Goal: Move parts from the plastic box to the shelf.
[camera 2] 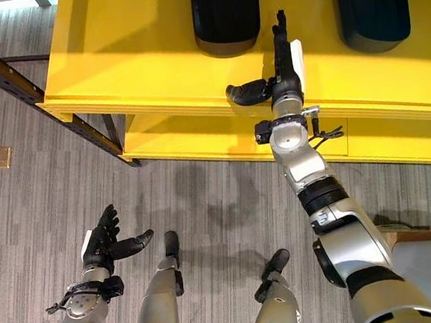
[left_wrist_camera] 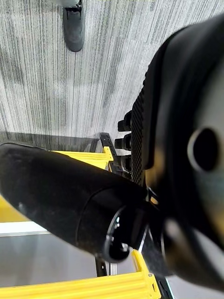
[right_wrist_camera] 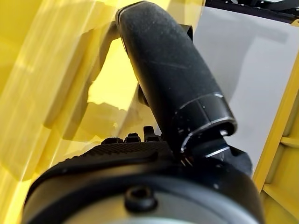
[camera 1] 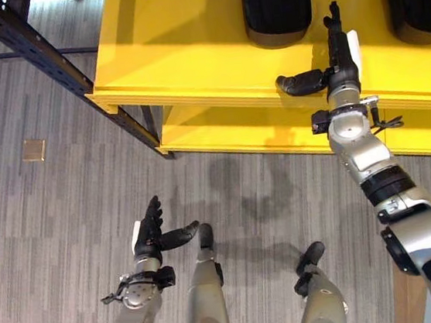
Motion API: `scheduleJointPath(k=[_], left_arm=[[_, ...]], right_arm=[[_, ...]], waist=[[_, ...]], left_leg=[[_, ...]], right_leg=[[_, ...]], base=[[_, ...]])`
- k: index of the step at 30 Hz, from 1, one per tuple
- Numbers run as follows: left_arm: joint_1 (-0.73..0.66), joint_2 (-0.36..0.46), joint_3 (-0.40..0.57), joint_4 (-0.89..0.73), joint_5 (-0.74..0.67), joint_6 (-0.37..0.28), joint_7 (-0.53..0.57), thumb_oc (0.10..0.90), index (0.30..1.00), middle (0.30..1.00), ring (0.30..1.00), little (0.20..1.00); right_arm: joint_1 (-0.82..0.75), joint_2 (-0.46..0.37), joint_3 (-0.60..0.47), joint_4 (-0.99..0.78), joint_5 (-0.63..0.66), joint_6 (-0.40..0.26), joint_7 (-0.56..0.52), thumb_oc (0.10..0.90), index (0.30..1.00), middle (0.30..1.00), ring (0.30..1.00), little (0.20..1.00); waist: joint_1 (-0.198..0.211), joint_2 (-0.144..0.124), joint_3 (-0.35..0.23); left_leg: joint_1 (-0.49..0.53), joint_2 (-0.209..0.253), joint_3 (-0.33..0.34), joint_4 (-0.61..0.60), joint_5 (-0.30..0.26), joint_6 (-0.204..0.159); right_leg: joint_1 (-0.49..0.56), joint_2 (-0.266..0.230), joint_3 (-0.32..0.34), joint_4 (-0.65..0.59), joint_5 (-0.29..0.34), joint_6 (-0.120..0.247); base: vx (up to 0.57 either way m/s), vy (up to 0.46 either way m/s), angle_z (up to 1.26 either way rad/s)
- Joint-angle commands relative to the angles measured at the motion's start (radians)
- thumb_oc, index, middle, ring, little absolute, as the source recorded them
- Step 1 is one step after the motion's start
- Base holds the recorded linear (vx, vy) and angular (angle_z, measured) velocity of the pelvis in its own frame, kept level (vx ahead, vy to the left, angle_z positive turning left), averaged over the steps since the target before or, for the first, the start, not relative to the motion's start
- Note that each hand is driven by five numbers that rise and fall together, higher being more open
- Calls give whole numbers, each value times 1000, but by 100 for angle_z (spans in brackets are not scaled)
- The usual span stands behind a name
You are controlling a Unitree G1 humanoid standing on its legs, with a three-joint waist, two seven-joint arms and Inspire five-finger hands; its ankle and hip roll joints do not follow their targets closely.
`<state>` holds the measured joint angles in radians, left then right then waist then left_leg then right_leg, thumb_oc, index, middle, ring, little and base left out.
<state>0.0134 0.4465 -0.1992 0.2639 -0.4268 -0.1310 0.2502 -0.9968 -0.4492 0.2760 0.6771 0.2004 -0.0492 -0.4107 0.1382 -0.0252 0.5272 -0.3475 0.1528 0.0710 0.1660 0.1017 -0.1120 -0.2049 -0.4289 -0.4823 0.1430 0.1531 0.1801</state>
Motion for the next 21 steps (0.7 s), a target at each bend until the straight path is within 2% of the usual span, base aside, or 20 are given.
scheduleJointPath(k=[1, 7, 8, 9, 10, 11, 12, 13, 14, 18, 19, 21], left_arm=[[6, 16, -10, -84, -6, -80, 8, 900, 1000, 1000, 1000, 1000], [4, 15, -7, -80, -9, -80, 14, 900, 1000, 1000, 1000, 1000], [7, 15, -5, -81, -9, -80, 17, 900, 1000, 1000, 1000, 1000], [5, 15, -6, -78, -9, -82, 16, 900, 1000, 1000, 1000, 1000], [5, 15, -6, -76, -10, -81, 18, 900, 1000, 1000, 1000, 1000], [3, 15, -7, -78, -10, -81, 18, 900, 1000, 1000, 1000, 1000], [2, 14, -9, -79, -9, -80, 18, 900, 1000, 1000, 1000, 1000], [3, 14, -8, -78, -10, -80, 18, 900, 1000, 1000, 1000, 1000], [4, 14, -9, -80, -11, -80, 18, 900, 1000, 1000, 1000, 1000], [7, 15, -8, -80, -13, -80, 19, 900, 1000, 1000, 1000, 1000], [7, 15, -7, -79, -14, -80, 20, 900, 1000, 1000, 1000, 1000], [6, 15, -7, -79, -15, -80, 21, 900, 1000, 1000, 1000, 1000]], right_arm=[[-155, -24, 33, 12, 25, -81, -6, 900, 1000, 1000, 1000, 1000], [-153, -11, 39, 17, 33, -81, -1, 900, 1000, 1000, 1000, 1000], [-151, -6, 40, 18, 35, -82, 1, 900, 1000, 1000, 1000, 1000], [-152, -6, 42, 18, 34, -82, 1, 900, 1000, 1000, 1000, 1000], [-151, 0, 42, 19, 35, -82, 3, 900, 1000, 1000, 1000, 1000], [-150, 2, 42, 17, 35, -82, 2, 900, 1000, 1000, 1000, 1000], [-152, 8, 45, 19, 33, -80, 5, 900, 1000, 1000, 1000, 1000], [-152, 12, 48, 20, 34, -80, 7, 900, 1000, 1000, 1000, 1000], [-153, 15, 50, 21, 34, -79, 7, 900, 1000, 1000, 1000, 1000], [-155, 24, 50, 27, 36, -78, 6, 900, 1000, 1000, 1000, 1000], [-155, 27, 52, 29, 36, -78, 7, 900, 1000, 1000, 1000, 1000], [-156, 30, 53, 33, 36, -77, 7, 900, 1000, 1000, 1000, 1000]], waist=[[33, -12, -54], [36, -15, -53], [37, -14, -56], [38, -17, -51], [40, -17, -54], [40, -19, -51], [41, -20, -51], [42, -18, -55], [43, -20, -50], [44, -20, -49], [45, -18, -52], [46, -18, -52]], left_leg=[[96, -35, -23, -77, -55, 64], [95, -35, -25, -77, -56, 65], [104, -30, -32, -77, -75, 58], [94, -34, -25, -74, -59, 65], [102, -30, -34, -74, -76, 58], [92, -35, -26, -72, -59, 65], [91, -35, -26, -72, -58, 65], [102, -30, -34, -75, -76, 58], [92, -34, -27, -74, -58, 66], [91, -34, -29, -75, -57, 65], [103, -29, -36, -77, -76, 58], [103, -29, -35, -78, -76, 59]], right_leg=[[-18, -2, -10, 116, 14, 24], [-20, -2, -11, 120, 13, 24], [-15, 4, 2, 127, -2, 39], [-21, -1, -9, 123, 12, 23], [-16, 4, 2, 130, -3, 38], [-22, -1, -10, 125, 11, 22], [-21, 0, -12, 123, 10, 21], [-16, 5, 1, 130, -5, 37], [-21, 0, -12, 124, 9, 21], [-22, -1, -12, 125, 6, 19], [-17, 5, 2, 132, -9, 36], [-17, 5, 2, 134, -10, 35]], base=[[0, 0, 0], [13, 4, 2], [0, 0, 0], [60, -9, 5], [-69, 17, 6], [-5, 8, 9], [-4, 14, 7], [-5, 13, 4], [0, 0, 0], [0, 5, 0], [64, -7, 1], [33, -4, 0]])
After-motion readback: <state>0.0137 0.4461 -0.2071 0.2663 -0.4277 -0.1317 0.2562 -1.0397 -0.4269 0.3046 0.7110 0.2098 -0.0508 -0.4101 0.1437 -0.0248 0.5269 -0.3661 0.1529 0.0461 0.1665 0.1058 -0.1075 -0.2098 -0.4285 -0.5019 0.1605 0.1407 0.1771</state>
